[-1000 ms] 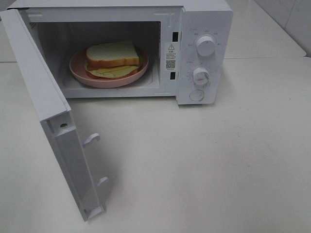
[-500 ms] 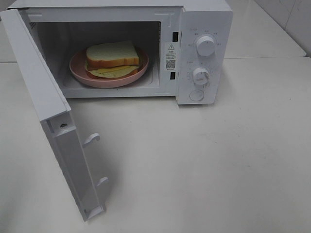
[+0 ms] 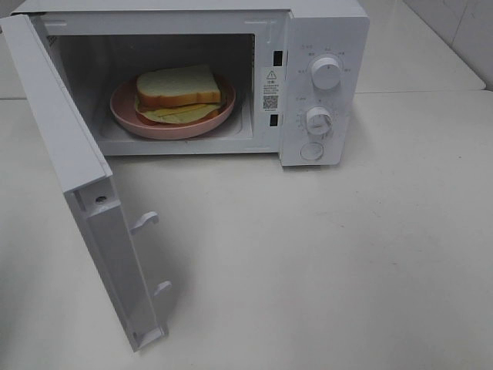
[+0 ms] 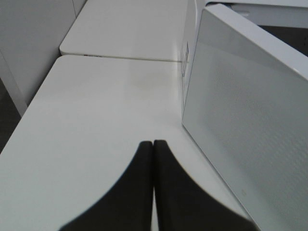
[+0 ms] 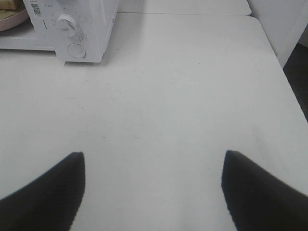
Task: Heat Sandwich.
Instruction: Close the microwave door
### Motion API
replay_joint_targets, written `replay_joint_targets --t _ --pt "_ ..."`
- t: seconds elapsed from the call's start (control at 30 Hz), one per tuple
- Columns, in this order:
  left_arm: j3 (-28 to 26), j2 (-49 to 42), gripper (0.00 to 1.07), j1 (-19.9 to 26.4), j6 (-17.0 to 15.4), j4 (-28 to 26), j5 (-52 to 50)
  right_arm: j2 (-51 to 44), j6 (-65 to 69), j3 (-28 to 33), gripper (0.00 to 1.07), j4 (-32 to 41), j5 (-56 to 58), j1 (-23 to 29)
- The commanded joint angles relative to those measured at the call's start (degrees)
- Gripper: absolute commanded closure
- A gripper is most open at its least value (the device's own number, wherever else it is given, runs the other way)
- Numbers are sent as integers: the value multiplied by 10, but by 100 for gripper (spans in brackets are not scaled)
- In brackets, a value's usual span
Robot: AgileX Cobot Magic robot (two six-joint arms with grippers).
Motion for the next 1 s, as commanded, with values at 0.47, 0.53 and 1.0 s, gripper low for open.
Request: replay_joint_targets --t 0.47,0.53,1.0 --pt "125 172 107 -3 -4 11 -440 -15 -1 1 32 -1 -8 -4" --pt "129 201 107 -3 -8 26 -474 -15 -1 1 32 -1 -8 -4" --pt "129 409 107 -3 -170 332 -700 -15 -1 1 32 -2 -8 -4"
